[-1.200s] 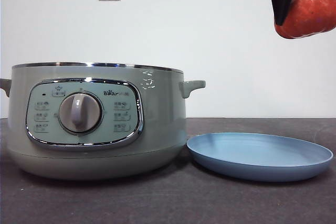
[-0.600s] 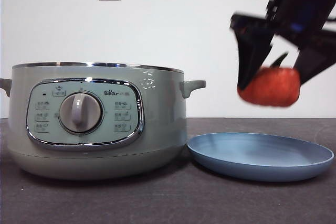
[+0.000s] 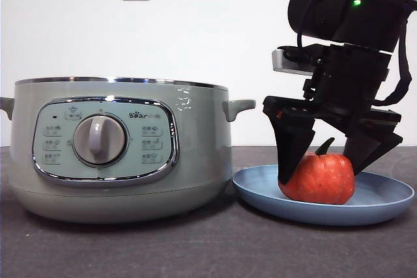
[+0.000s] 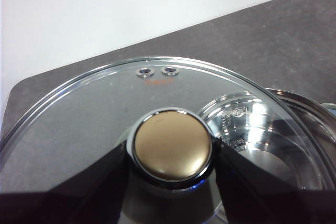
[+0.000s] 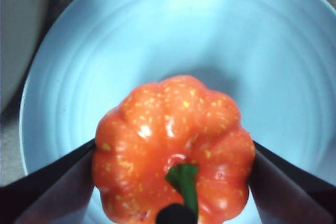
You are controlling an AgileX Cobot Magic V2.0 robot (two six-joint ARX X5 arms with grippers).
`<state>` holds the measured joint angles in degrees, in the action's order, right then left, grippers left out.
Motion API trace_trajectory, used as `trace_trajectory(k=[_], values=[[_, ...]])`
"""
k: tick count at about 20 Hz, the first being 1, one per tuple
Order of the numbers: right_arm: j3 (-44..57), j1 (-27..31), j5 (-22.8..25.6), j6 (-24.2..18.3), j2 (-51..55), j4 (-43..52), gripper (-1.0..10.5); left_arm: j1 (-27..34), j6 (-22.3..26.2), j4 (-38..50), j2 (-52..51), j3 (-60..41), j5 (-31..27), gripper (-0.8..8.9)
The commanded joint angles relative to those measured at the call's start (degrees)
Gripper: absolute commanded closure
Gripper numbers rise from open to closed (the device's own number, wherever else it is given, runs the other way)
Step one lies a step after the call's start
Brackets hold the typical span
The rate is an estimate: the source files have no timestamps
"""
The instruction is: Take the pumpkin out from the steamer,put the pumpkin in the blue plate,close the lid
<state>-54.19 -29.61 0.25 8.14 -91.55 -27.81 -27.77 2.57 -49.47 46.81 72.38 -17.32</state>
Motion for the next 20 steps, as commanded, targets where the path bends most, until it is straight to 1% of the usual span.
trace_trajectory(k=[1,2,3,7,9,10,15,17,20], values=[[0.4,0.0,0.1,-0.1,-0.4,-0.1,4.4,0.0,0.5,3.1,0.3,0.6,0.1,8.22],[0.4,0.0,0.0,-0.1,-0.4,-0.8,3.7,0.0,0.5,3.1,0.9,0.6,1.5,8.23],[0.4,0.0,0.1,-0.1,-0.4,-1.3,3.3,0.0,0.5,3.1,1.2,0.6,2.7,8.22],[0.3,0.0,0.0,-0.1,0.2,-1.4,3.4,0.0,0.5,4.4,3.8,0.6,5.3,8.22],[0.3,0.0,0.0,-0.1,2.3,-1.8,3.5,0.0,0.5,5.0,5.1,0.6,8.7,8.22],[0.3,0.0,0.0,0.0,3.9,-2.1,3.5,0.0,0.5,5.3,5.8,0.6,10.1,8.22],[0.3,0.1,0.5,-0.1,15.9,-2.7,3.5,0.0,0.5,7.5,10.8,0.6,12.5,8.23],[0.3,0.4,2.3,-0.1,21.4,-2.7,3.5,0.0,0.5,9.3,13.1,0.6,14.8,8.22],[0.3,1.1,4.9,-0.1,29.5,-2.7,3.5,0.0,0.4,11.4,16.8,0.6,16.5,8.22]])
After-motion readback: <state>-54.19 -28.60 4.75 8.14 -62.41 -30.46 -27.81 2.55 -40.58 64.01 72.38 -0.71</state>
